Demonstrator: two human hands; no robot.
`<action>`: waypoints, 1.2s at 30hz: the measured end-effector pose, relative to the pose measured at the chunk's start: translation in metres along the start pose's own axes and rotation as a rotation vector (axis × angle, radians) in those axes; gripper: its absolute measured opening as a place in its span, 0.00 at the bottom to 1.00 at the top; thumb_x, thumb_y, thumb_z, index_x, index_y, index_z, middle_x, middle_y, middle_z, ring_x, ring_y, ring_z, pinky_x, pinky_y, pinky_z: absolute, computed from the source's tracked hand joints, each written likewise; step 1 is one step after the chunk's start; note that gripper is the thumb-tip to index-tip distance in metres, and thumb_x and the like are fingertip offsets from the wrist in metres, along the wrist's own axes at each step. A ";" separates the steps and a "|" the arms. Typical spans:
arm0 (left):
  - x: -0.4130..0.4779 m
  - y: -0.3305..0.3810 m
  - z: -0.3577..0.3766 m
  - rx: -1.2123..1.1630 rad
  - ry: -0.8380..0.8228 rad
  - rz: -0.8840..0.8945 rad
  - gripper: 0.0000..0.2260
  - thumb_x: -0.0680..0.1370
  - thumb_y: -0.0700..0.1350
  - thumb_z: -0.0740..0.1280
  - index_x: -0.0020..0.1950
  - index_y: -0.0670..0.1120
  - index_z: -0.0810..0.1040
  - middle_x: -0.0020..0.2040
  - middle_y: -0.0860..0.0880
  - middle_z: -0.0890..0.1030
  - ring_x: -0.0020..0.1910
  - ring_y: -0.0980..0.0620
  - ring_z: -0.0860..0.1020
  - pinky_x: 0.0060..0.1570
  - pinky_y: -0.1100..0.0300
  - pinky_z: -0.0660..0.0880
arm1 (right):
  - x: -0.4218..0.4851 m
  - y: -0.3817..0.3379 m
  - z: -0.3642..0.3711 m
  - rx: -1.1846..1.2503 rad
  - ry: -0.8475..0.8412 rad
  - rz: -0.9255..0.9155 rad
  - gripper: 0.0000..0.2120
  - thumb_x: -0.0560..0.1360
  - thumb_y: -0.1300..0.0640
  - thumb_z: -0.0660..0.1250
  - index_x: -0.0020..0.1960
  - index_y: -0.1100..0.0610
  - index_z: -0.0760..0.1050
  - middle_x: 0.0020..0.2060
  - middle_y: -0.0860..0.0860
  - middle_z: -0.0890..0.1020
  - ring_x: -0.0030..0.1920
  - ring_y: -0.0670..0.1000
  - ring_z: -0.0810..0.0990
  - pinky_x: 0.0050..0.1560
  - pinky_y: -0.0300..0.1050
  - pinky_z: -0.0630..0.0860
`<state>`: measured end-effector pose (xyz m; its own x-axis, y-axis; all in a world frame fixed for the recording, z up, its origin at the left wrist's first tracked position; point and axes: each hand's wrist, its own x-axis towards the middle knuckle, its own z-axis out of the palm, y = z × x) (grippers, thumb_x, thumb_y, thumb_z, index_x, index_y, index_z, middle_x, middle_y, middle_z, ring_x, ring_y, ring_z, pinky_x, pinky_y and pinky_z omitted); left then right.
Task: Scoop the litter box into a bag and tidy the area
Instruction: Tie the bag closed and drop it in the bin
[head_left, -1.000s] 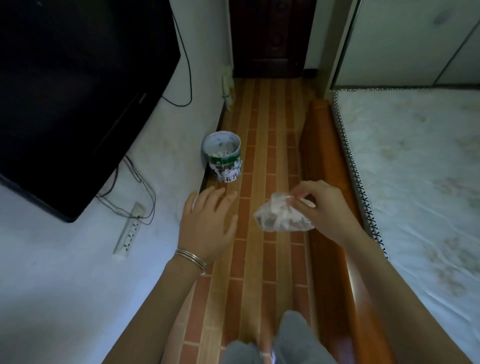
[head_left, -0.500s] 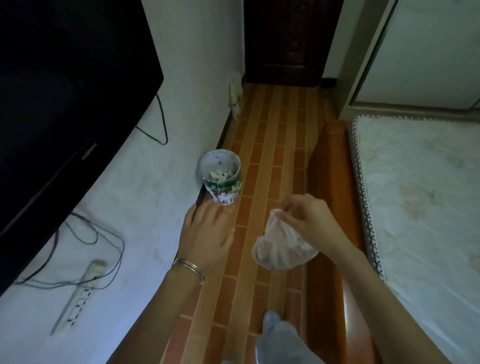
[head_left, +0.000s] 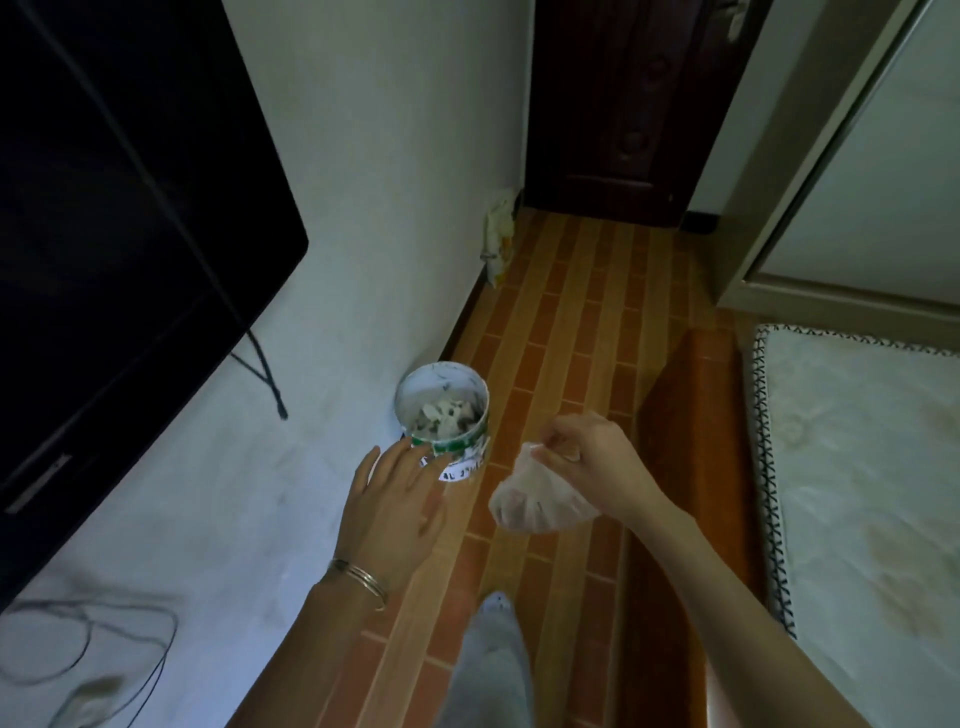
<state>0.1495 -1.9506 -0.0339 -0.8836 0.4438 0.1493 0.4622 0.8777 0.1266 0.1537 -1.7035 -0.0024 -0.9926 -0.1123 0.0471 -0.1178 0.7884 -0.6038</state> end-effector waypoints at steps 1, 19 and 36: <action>0.016 -0.008 0.005 0.003 -0.014 -0.008 0.20 0.74 0.53 0.57 0.60 0.48 0.79 0.59 0.46 0.79 0.61 0.44 0.74 0.64 0.46 0.66 | 0.017 0.005 -0.002 0.005 -0.003 0.003 0.03 0.74 0.50 0.66 0.44 0.49 0.76 0.38 0.40 0.78 0.44 0.47 0.76 0.49 0.55 0.73; 0.219 -0.102 0.055 0.007 0.037 -0.197 0.19 0.68 0.45 0.72 0.58 0.46 0.79 0.58 0.42 0.80 0.57 0.38 0.78 0.57 0.39 0.71 | 0.291 0.059 0.016 0.054 -0.173 -0.068 0.04 0.73 0.53 0.68 0.46 0.53 0.79 0.43 0.48 0.82 0.46 0.49 0.78 0.49 0.49 0.75; 0.312 -0.138 0.124 -0.006 -0.151 -0.577 0.20 0.71 0.51 0.56 0.54 0.46 0.82 0.53 0.44 0.82 0.51 0.43 0.81 0.51 0.45 0.76 | 0.482 0.096 0.097 -0.102 -0.519 -0.246 0.12 0.75 0.58 0.63 0.57 0.59 0.76 0.53 0.54 0.79 0.53 0.54 0.77 0.54 0.48 0.75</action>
<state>-0.1997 -1.9110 -0.1266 -0.9927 -0.0836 -0.0864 -0.0960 0.9838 0.1514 -0.3333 -1.7410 -0.1149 -0.7936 -0.5607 -0.2362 -0.3706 0.7534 -0.5432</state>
